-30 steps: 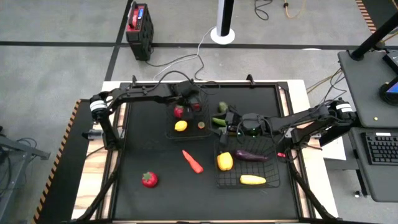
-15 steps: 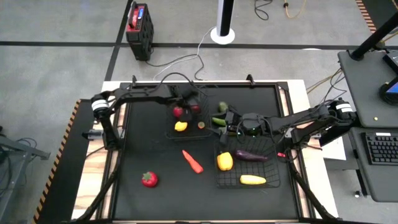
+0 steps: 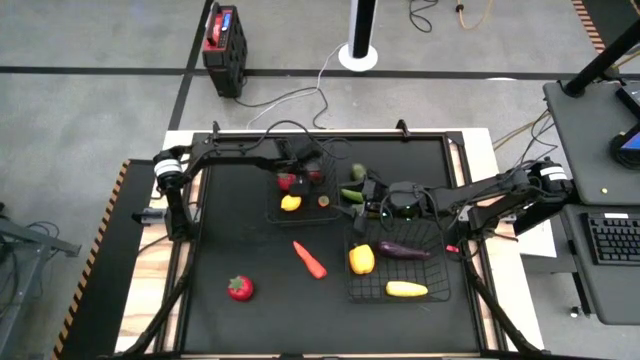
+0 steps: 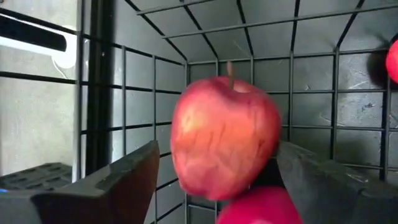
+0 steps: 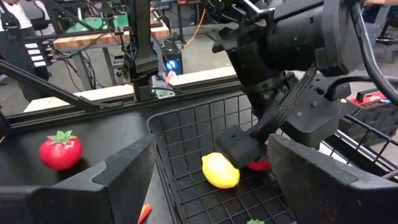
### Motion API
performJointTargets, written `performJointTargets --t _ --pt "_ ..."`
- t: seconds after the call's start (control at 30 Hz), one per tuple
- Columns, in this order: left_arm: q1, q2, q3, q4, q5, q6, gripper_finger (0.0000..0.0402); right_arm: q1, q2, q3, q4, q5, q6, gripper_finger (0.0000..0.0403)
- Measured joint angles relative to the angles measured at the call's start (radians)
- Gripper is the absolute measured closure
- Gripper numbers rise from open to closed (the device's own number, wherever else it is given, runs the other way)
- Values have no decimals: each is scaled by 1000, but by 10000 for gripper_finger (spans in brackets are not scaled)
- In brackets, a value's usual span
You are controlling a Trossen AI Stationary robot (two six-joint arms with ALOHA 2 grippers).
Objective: Sort produce into baskets
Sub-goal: Put the apple into the top black wire basket, then put the carrot into the bottom black wire basket
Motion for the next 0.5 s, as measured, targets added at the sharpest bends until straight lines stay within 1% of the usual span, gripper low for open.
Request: performJointTargets --t 0.17,0.33,0.43,0.5 --pt "-8 -48 0 -2 -1 -1 98 0 0 0 -1 0 0 103" --pt "-50 -152 0 -14 2 -52 98 0 0 2 -8 1 24 103" --pt "-102 -237 0 -39 54 -120 97 4 0 32 -48 -6 48 103" --pt "-149 -288 0 -68 101 -166 97 11 -1 66 -113 -25 49 103"
